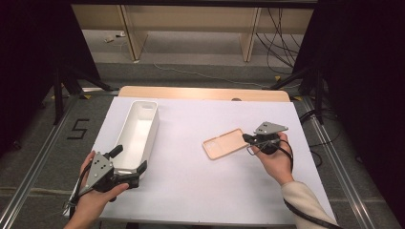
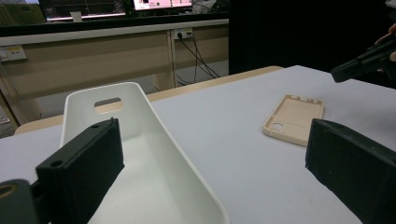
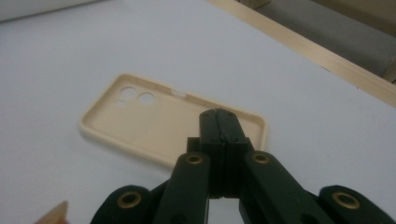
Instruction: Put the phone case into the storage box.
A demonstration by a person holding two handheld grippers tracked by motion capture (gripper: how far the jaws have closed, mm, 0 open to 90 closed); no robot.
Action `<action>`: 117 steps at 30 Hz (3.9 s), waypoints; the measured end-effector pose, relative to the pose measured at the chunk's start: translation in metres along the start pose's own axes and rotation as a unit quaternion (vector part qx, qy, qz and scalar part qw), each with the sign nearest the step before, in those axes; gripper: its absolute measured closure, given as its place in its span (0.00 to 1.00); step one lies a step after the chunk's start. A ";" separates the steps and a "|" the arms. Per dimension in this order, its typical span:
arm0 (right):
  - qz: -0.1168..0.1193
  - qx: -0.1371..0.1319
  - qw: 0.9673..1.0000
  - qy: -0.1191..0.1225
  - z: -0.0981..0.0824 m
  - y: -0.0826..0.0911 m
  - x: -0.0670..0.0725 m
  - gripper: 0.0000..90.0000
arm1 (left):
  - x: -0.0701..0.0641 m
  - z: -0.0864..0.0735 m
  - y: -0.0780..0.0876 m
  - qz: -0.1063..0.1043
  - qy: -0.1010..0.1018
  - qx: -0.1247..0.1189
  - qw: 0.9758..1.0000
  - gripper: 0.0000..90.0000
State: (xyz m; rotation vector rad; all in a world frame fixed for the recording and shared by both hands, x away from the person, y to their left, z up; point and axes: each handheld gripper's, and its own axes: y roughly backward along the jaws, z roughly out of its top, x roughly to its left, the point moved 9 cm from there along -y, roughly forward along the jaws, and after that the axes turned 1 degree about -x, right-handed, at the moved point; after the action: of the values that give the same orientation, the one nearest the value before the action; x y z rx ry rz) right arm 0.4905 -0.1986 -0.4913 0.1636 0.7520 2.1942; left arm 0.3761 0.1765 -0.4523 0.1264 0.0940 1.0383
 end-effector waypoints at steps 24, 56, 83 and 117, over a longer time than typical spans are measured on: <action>-0.008 0.094 0.995 -0.010 -0.032 -0.035 -0.022 1.00 | 0.000 -0.001 0.003 0.002 0.000 0.001 1.000 0.05; 0.004 0.119 0.993 -0.002 -0.036 -0.037 -0.013 1.00 | 0.001 0.000 0.004 0.001 -0.003 -0.001 1.000 0.05; 0.006 0.123 0.992 -0.001 -0.026 -0.043 -0.017 1.00 | 0.002 0.000 0.005 0.003 0.002 -0.002 1.000 0.06; 0.108 0.235 0.966 0.028 -0.046 -0.013 0.044 1.00 | 0.002 0.001 0.006 0.003 0.005 -0.004 1.000 0.07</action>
State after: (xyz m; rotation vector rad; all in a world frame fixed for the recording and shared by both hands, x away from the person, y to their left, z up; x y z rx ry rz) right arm 0.4528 -0.1813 -0.5419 0.4418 1.3346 2.1912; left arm 0.3720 0.1807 -0.4505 0.1138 0.0989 1.0443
